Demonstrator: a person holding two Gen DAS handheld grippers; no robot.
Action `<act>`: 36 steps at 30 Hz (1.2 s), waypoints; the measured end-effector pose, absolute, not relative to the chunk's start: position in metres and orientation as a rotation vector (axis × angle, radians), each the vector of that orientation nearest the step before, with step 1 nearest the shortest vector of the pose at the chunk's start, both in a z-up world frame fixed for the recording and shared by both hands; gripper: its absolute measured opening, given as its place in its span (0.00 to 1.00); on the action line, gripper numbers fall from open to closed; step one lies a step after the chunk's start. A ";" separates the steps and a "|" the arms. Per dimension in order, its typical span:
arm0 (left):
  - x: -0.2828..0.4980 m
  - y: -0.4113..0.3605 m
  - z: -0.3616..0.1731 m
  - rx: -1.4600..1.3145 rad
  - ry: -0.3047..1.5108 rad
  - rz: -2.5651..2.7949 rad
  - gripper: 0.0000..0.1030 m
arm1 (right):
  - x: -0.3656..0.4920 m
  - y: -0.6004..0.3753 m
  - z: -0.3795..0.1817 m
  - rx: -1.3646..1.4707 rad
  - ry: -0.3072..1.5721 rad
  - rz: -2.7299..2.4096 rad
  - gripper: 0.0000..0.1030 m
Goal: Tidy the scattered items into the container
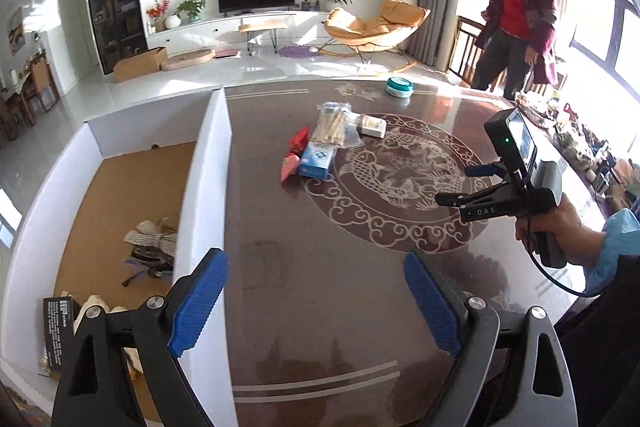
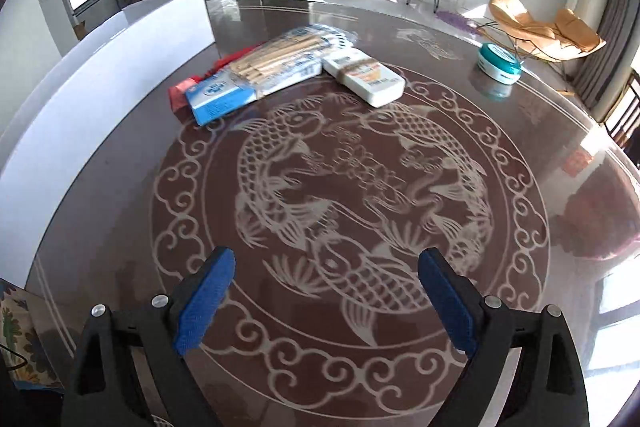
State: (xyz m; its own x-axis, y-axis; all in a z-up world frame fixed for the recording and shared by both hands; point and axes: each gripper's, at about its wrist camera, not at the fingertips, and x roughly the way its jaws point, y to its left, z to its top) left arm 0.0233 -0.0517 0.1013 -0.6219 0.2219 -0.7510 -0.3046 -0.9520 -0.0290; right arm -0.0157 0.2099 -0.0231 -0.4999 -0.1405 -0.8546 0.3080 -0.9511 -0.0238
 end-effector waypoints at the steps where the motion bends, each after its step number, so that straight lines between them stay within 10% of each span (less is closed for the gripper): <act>1: 0.018 -0.036 0.091 -1.198 0.164 2.563 0.88 | -0.010 0.230 -0.030 1.421 0.238 -2.538 0.91; 11: -0.052 0.022 -0.021 -1.402 0.107 2.510 0.88 | 0.022 0.307 -0.049 1.403 0.079 -2.723 1.00; 36: -0.136 0.020 -0.029 -1.343 0.168 2.588 1.00 | 0.023 0.305 -0.049 1.402 0.076 -2.724 1.00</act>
State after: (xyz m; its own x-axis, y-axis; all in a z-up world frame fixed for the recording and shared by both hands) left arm -0.1364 0.0199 -0.0290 -0.5581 0.1418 -0.8175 -0.2461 -0.9692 -0.0001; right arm 0.0227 0.3047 -0.0490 -0.5792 -0.0454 -0.8139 0.0908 -0.9958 -0.0090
